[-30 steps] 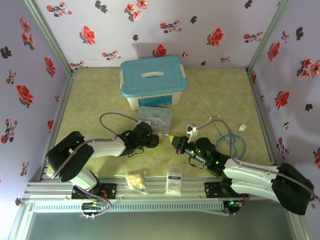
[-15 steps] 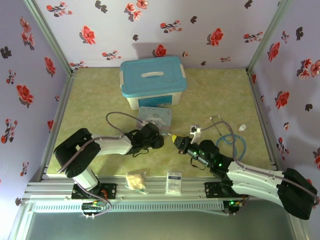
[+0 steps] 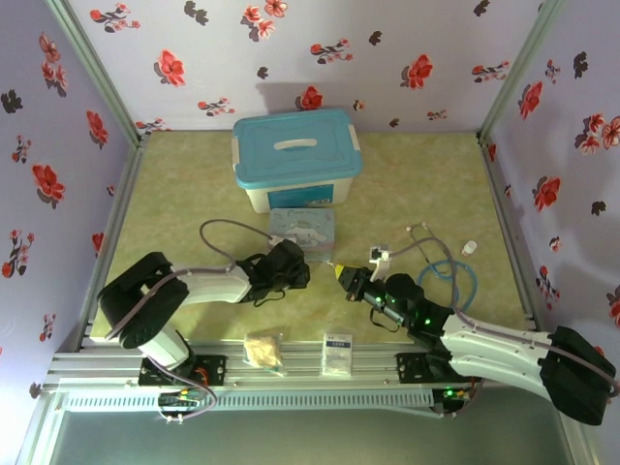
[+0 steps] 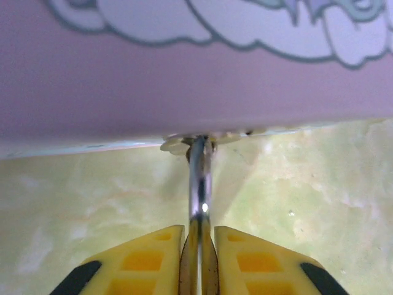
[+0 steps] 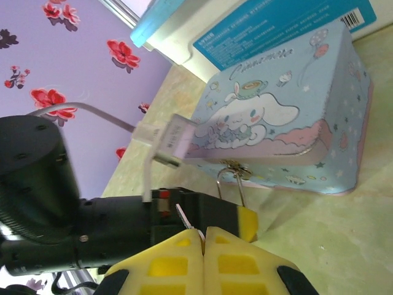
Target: Unlock the padlock with the key
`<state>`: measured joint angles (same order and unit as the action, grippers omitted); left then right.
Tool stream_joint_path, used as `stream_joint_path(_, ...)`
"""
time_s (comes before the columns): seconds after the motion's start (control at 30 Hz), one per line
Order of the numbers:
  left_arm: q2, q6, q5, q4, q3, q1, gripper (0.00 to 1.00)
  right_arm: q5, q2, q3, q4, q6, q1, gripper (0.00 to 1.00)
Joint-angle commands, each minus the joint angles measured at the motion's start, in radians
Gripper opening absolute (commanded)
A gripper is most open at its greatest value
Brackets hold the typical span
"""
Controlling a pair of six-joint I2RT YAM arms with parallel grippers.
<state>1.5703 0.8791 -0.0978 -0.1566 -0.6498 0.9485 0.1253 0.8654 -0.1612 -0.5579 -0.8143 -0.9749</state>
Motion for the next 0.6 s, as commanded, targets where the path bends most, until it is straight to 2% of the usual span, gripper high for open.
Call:
stream_joint_path(0.0, -0.082, 0.036, -0.038, -0.139, 0.058, -0.002, 0.15, 0.033, 0.042, 0.003, 0.004, -0.065, -0.011, 0.00)
stream_joint_path(0.23, -0.128, 0.102, -0.009, -0.263, 0.106, -0.011, 0.15, 0.008, 0.265, -0.003, -0.112, -0.220, -0.019, 0.00)
stream_joint_path(0.57, -0.090, 0.272, 0.010, -0.520, 0.206, -0.022, 0.09, 0.035, 0.595, -0.032, -0.459, -0.306, -0.109, 0.00)
